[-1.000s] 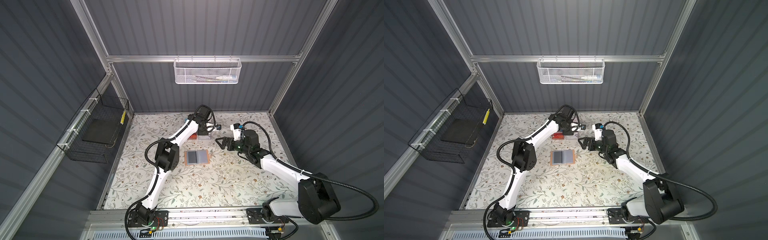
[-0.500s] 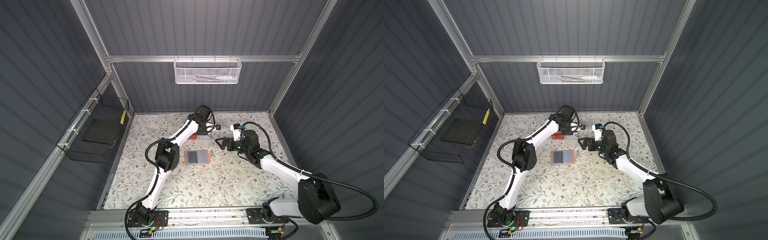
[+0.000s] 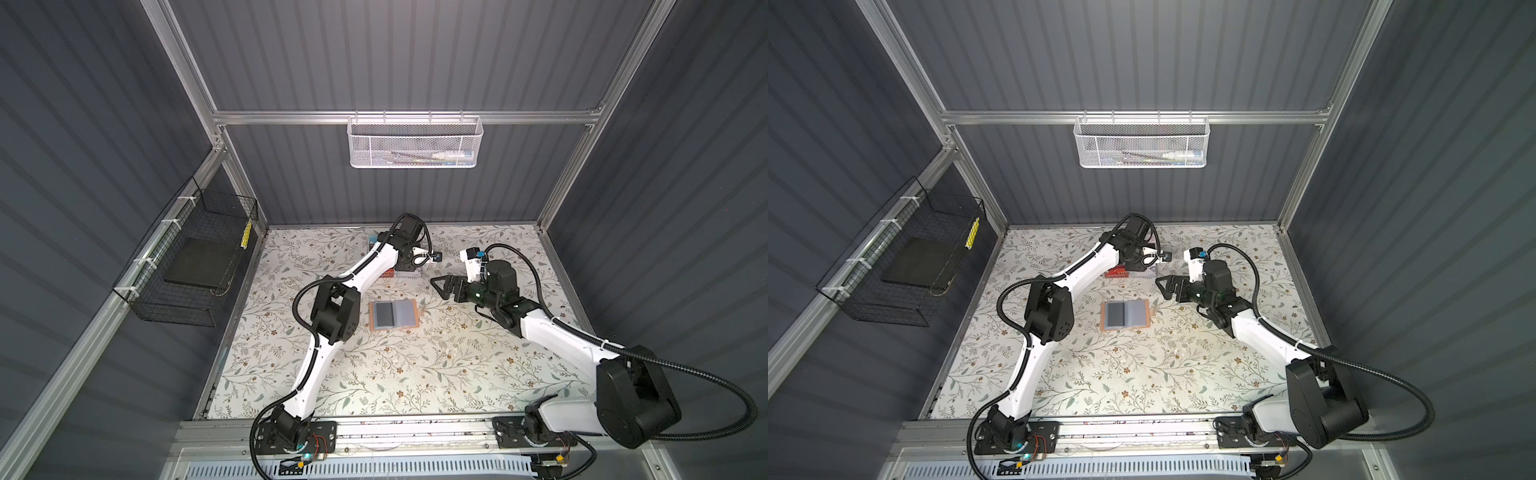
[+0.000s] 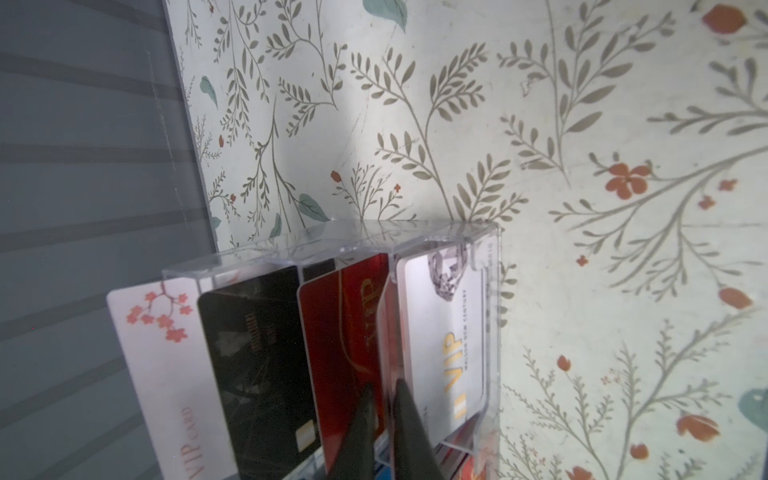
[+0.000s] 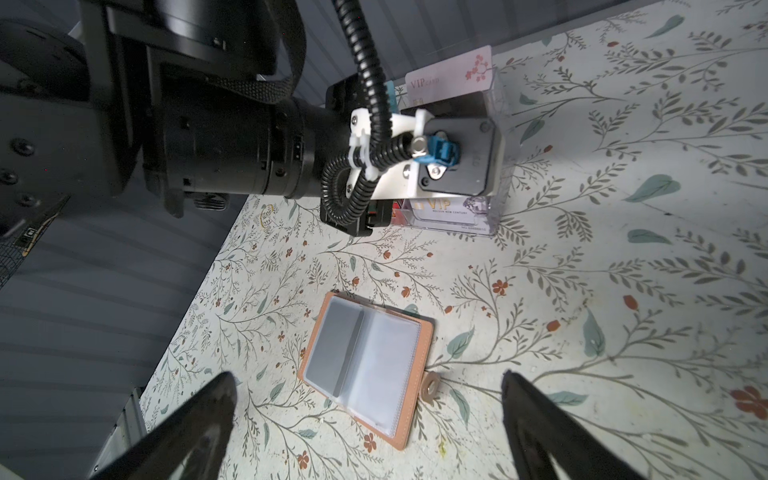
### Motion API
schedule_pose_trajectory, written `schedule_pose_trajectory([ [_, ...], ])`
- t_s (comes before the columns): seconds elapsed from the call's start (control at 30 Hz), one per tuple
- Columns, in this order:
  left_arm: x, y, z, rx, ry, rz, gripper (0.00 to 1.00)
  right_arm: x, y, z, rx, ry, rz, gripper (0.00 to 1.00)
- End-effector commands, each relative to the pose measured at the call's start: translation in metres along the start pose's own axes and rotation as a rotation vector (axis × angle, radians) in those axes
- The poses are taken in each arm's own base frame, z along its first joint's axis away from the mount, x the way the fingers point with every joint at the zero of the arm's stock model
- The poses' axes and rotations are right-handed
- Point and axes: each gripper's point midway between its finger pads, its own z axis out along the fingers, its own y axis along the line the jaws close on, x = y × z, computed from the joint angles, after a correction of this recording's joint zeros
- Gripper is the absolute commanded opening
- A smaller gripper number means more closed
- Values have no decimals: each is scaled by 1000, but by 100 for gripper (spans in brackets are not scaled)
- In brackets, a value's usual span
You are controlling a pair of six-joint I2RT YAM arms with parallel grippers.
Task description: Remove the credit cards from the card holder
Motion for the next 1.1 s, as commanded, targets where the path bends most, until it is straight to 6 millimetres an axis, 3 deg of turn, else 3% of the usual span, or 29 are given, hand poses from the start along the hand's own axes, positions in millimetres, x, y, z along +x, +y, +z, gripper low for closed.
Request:
schedule_pose_trajectory([
  [0.0, -1, -4, -4, 6, 13, 118, 17, -2, 8, -2, -28, -15, -8, 99],
  [0.33, -6, 15, -19, -63, 0, 88, 22, -2, 10, -3, -33, -15, -13, 99],
  [0.5, -12, 28, -36, -116, -34, 56, 29, -2, 12, -5, -35, -17, -19, 99],
  [0.87, -12, 45, -65, -209, -53, -10, 30, -5, 13, -8, -31, -29, -28, 99],
  [1.0, -13, 68, -95, -321, -117, -135, 42, -4, 9, -7, -12, -28, -36, 99],
  [1.03, -12, 72, -103, -349, -138, -168, 47, -4, 8, -7, -6, -29, -39, 99],
  [1.07, -9, 79, -115, -387, -159, -218, 59, -4, 7, -7, 4, -28, -42, 99],
])
